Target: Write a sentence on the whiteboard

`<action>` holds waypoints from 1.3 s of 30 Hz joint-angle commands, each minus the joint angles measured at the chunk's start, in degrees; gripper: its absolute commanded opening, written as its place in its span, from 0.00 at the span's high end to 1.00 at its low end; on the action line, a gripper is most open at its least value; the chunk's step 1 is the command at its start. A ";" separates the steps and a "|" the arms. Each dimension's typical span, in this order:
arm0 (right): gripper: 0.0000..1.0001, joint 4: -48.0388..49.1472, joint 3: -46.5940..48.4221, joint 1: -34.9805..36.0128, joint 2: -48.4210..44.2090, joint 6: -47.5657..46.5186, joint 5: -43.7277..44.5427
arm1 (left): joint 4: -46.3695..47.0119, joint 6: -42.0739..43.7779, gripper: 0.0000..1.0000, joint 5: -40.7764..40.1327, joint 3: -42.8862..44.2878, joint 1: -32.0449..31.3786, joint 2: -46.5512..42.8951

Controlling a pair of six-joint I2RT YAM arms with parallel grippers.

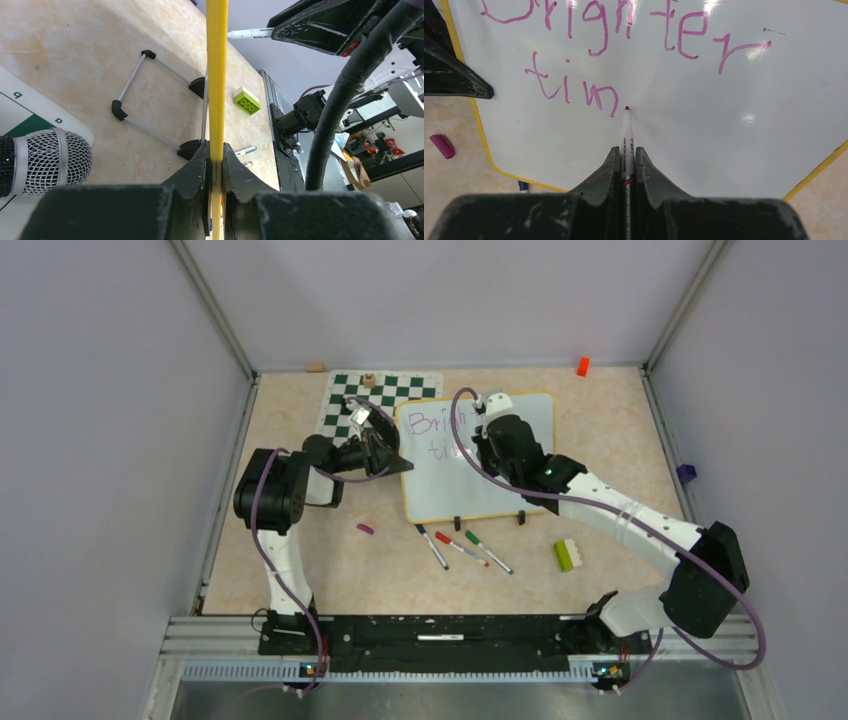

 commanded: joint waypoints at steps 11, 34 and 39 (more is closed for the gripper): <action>1.00 2.29 1.95 -0.58 0.73 -0.43 4.91 | 5.83 -0.26 1.00 -0.46 0.70 -0.22 -1.06; 1.00 0.56 5.05 -0.74 2.39 -1.10 7.83 | 5.79 -0.17 1.00 -0.48 0.61 -0.29 -1.28; 1.00 0.57 5.72 -0.71 3.23 -0.86 5.54 | 5.83 -0.17 1.00 -0.43 0.64 -0.29 -1.16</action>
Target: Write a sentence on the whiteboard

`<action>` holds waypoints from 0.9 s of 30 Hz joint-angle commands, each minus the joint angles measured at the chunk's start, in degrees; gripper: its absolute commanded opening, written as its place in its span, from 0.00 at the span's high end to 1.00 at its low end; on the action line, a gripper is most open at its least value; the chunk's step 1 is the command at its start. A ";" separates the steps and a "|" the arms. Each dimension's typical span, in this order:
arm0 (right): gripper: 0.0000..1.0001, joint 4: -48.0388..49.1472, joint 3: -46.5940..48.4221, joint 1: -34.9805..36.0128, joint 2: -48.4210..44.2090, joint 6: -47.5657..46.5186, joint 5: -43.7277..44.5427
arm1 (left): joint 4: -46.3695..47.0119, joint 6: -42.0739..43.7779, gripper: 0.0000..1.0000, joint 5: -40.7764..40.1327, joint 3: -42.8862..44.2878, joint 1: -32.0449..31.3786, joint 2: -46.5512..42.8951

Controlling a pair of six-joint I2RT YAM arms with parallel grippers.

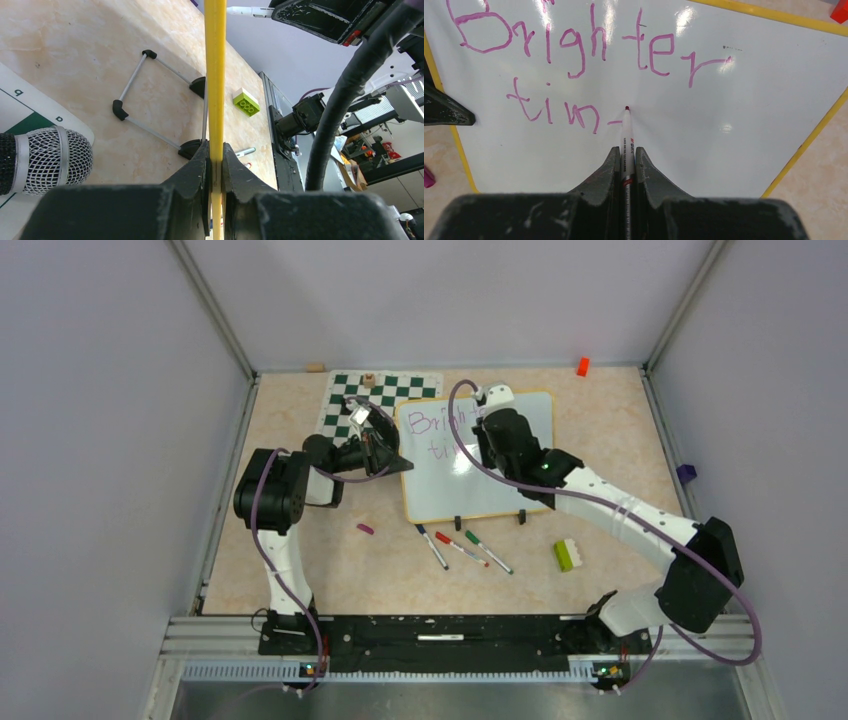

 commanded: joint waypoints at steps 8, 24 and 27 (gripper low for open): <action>1.00 0.55 1.83 -0.75 0.92 0.10 -2.95 | 6.25 0.29 1.00 0.07 0.71 -0.29 -1.18; 1.00 -2.91 -1.89 -0.75 -1.81 0.93 -4.91 | 6.25 0.24 1.00 0.07 0.62 -0.38 -1.29; 1.00 -3.70 -1.72 -0.75 -2.13 0.71 -3.24 | 6.25 0.25 1.00 0.07 0.67 -0.38 -1.24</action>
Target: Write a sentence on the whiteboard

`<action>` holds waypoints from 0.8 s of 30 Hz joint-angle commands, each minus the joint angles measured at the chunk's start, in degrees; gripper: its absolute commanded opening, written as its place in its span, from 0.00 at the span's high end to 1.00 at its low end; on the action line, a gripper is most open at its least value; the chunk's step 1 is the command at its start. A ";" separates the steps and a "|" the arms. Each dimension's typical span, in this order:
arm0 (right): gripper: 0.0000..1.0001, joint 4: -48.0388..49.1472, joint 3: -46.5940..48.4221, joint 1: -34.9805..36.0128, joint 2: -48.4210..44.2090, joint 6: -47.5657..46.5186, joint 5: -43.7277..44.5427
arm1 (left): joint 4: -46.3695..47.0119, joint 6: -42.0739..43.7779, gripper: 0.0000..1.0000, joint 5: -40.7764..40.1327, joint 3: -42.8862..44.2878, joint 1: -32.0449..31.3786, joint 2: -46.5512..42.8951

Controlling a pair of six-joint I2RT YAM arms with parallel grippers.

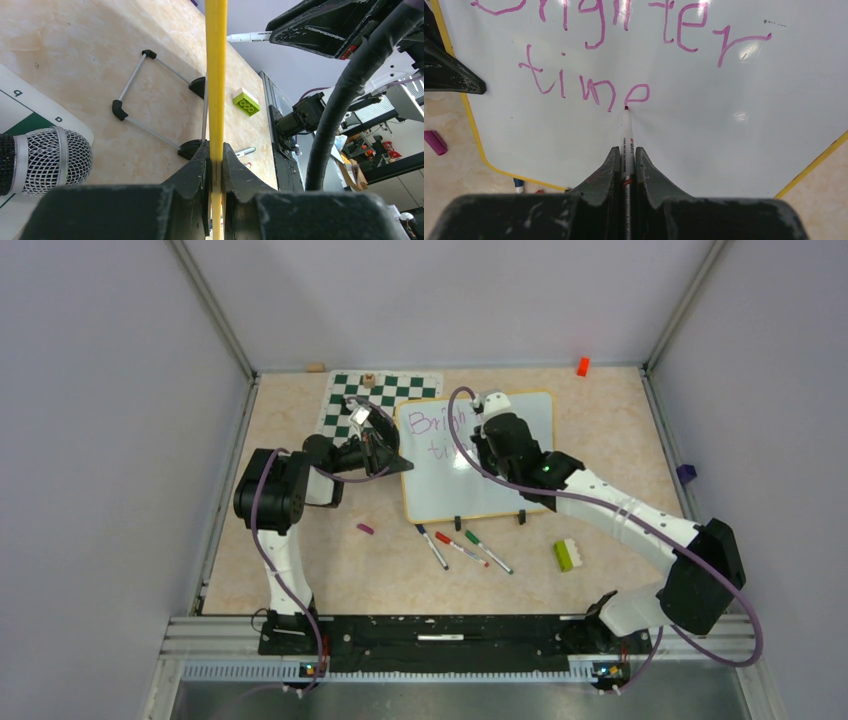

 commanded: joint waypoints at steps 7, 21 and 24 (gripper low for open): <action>1.00 -2.13 0.21 -0.70 -2.55 -0.14 4.69 | 6.25 0.20 1.00 0.02 0.64 -0.33 -1.29; 1.00 1.49 -0.15 -2.29 -8.19 0.04 2.80 | 6.25 0.20 1.00 0.09 0.70 -0.33 -1.22; 1.00 1.63 -0.15 -2.87 -7.54 0.26 3.14 | 6.25 0.11 1.00 0.12 0.71 -0.34 -1.24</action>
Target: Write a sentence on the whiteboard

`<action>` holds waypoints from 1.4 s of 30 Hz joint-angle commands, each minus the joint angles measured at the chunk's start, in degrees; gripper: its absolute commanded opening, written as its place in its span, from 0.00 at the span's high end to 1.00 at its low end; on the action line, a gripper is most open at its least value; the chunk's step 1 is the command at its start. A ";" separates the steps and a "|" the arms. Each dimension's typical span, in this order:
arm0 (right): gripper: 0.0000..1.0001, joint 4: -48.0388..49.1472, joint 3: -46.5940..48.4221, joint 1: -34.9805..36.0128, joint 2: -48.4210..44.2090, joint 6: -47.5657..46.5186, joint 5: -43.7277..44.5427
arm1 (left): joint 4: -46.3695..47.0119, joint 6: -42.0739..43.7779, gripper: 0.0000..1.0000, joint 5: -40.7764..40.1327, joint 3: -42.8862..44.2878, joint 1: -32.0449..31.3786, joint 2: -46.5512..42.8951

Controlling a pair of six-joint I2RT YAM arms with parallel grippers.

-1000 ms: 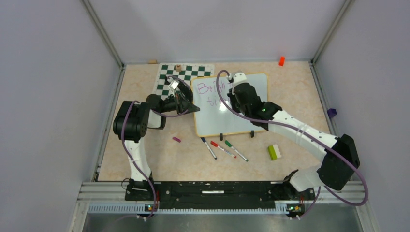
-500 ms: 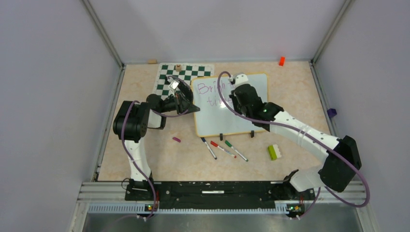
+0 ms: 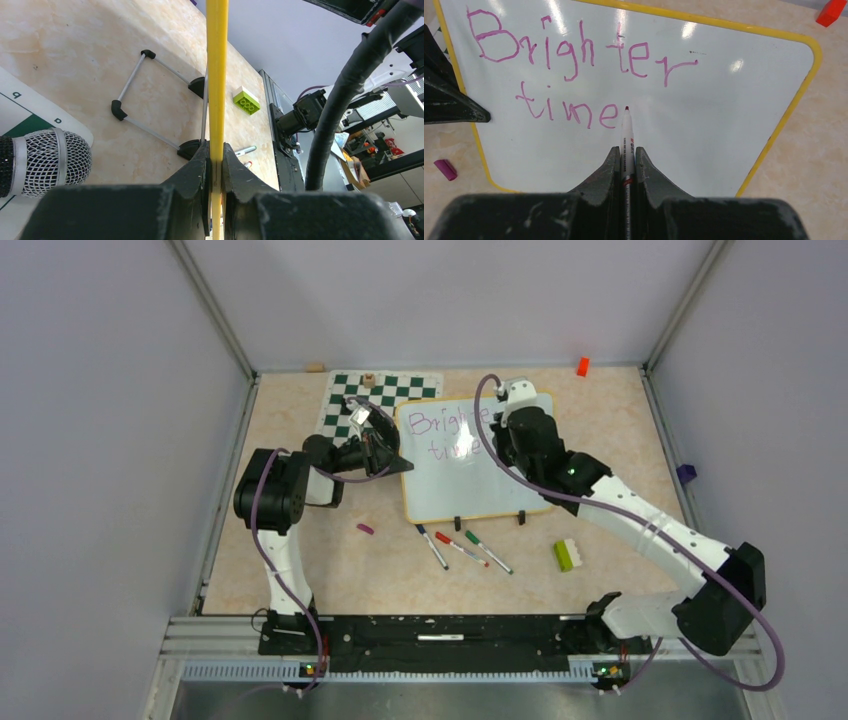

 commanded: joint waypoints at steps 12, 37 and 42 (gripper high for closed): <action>1.00 3.67 -0.14 -2.19 2.23 0.68 -1.55 | 5.81 -0.19 1.00 -0.28 0.79 -0.38 -1.13; 1.00 3.21 0.68 -3.47 6.81 1.69 -0.34 | 5.81 -0.19 1.00 -0.28 0.79 -0.32 -1.21; 1.00 3.43 0.62 -3.42 6.75 1.54 -3.15 | 5.81 -0.19 1.00 -0.24 0.80 -0.32 -1.15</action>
